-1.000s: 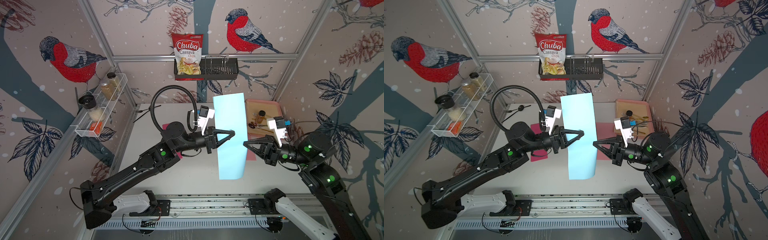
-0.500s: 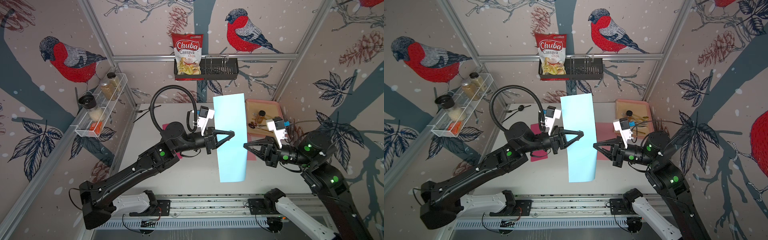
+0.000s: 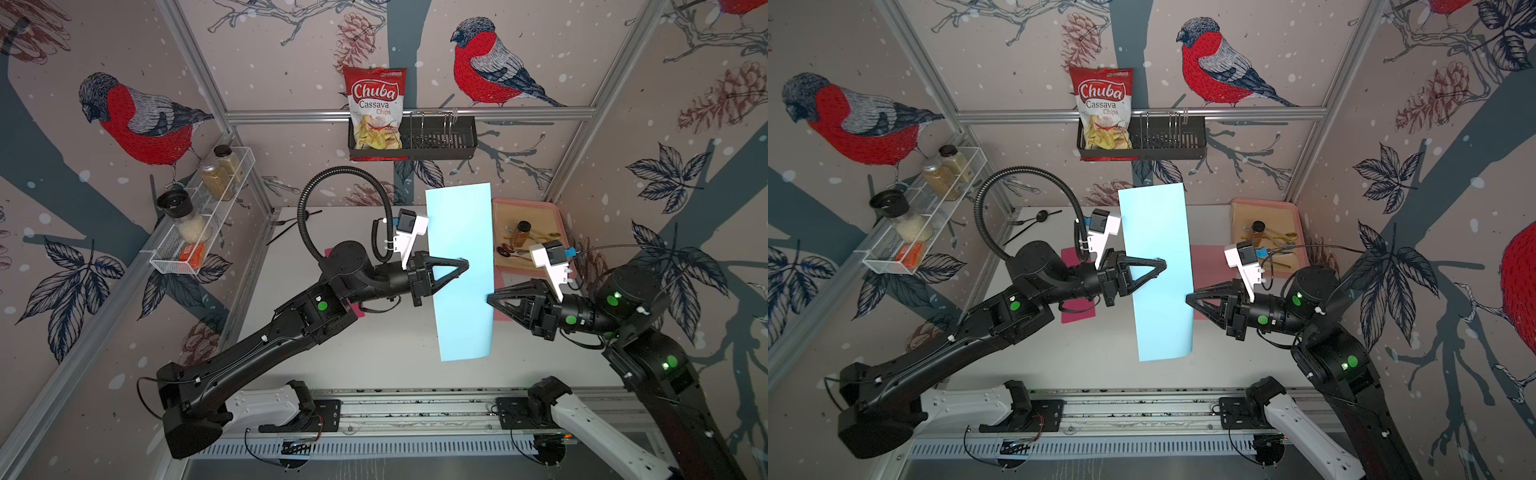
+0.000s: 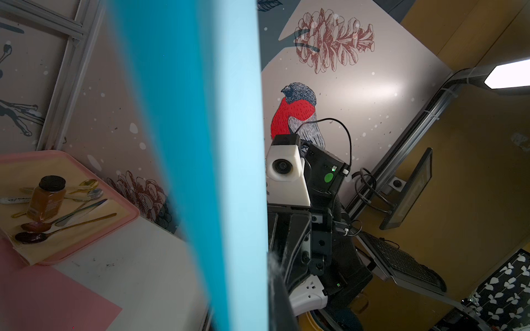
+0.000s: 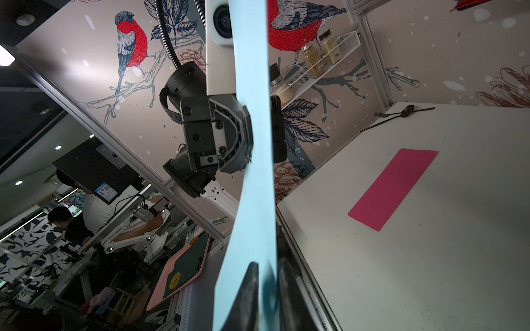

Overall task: Fold the rectangular paper in half along the long edge
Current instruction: Fold the paper.

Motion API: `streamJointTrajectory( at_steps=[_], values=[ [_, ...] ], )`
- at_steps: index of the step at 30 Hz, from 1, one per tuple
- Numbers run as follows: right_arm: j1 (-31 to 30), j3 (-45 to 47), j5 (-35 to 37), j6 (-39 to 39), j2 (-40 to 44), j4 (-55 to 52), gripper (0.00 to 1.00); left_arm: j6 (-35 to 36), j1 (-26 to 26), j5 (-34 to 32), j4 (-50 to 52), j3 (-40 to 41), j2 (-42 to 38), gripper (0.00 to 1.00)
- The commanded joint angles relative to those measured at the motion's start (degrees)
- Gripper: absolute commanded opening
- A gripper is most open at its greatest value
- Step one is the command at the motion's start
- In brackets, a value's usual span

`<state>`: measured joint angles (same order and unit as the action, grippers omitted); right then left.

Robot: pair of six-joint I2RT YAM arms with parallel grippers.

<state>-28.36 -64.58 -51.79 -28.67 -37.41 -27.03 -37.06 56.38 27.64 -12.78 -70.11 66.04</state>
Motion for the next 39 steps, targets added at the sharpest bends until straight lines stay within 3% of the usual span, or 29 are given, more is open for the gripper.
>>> streamJointTrajectory(
  at_steps=[1,2,4,8,11,14,15,17,20,22,24,28,29,31,32,35,37,39],
  values=[
    [-0.29,0.07,-1.38,-0.10,0.51,0.63,0.03,0.85,-0.01,-0.37,-0.96,-0.82,0.05,0.00],
    [-0.44,0.06,-1.13,-0.08,0.67,0.58,0.04,0.98,0.05,-0.39,-0.81,-0.94,0.12,0.00],
    [-0.45,-0.02,-0.61,-0.12,0.61,-0.09,0.15,1.10,0.04,-0.50,-0.50,-1.25,0.23,0.00],
    [-0.64,-0.02,-0.94,0.54,1.03,-1.11,0.02,1.29,-0.02,-0.67,-0.32,-1.51,0.40,0.00],
    [-0.62,-0.17,-0.40,0.45,1.06,-1.82,0.15,1.31,0.04,-0.74,-0.24,-1.84,0.70,0.00],
    [-0.88,0.33,-0.88,0.63,1.36,-2.03,0.01,1.42,0.05,-0.58,-0.06,-2.14,1.08,0.00],
    [-0.89,0.26,-0.74,0.67,1.58,-2.21,0.02,1.48,0.05,-0.61,0.03,-2.30,1.18,0.00],
    [-0.87,0.07,-0.29,0.78,1.48,-2.84,0.15,1.65,0.05,-0.68,0.28,-2.58,1.28,0.00],
    [-0.82,-0.15,-0.71,1.66,1.54,-3.97,0.00,2.24,0.02,-1.08,1.38,-3.32,1.24,0.00],
    [-0.88,-0.28,-0.39,1.84,1.95,-4.46,0.00,2.68,0.03,-1.27,1.91,-3.71,1.12,0.00],
    [-0.84,-0.39,0.19,1.85,1.88,-5.04,0.16,3.02,0.02,-1.36,2.47,-4.16,1.19,0.00],
    [-0.91,-0.15,-0.42,2.29,2.32,-5.32,0.00,3.32,0.05,-1.56,2.91,-4.58,1.27,0.00],
    [-0.92,-0.23,-0.39,2.23,2.39,-5.48,0.01,3.42,0.05,-1.55,2.99,-4.67,1.33,0.00],
    [-0.96,-0.22,-0.11,2.34,2.34,-6.06,0.17,3.43,0.00,-1.60,3.11,-4.81,1.33,0.00],
    [-1.00,0.03,-0.36,2.45,2.33,-6.20,0.18,3.48,0.05,-1.57,3.04,-4.75,1.35,0.00],
    [-1.13,0.67,-0.75,2.39,2.74,-6.24,0.01,3.98,0.02,-1.89,3.56,-5.02,1.19,0.00],
    [-1.21,0.68,-0.77,2.03,3.05,-6.11,0.00,4.24,0.04,-2.08,3.98,-5.33,1.14,0.00],
    [-1.18,0.67,-0.51,1.90,3.25,-6.32,0.14,4.55,0.00,-2.22,4.48,-5.69,1.27,0.00]
  ],
)
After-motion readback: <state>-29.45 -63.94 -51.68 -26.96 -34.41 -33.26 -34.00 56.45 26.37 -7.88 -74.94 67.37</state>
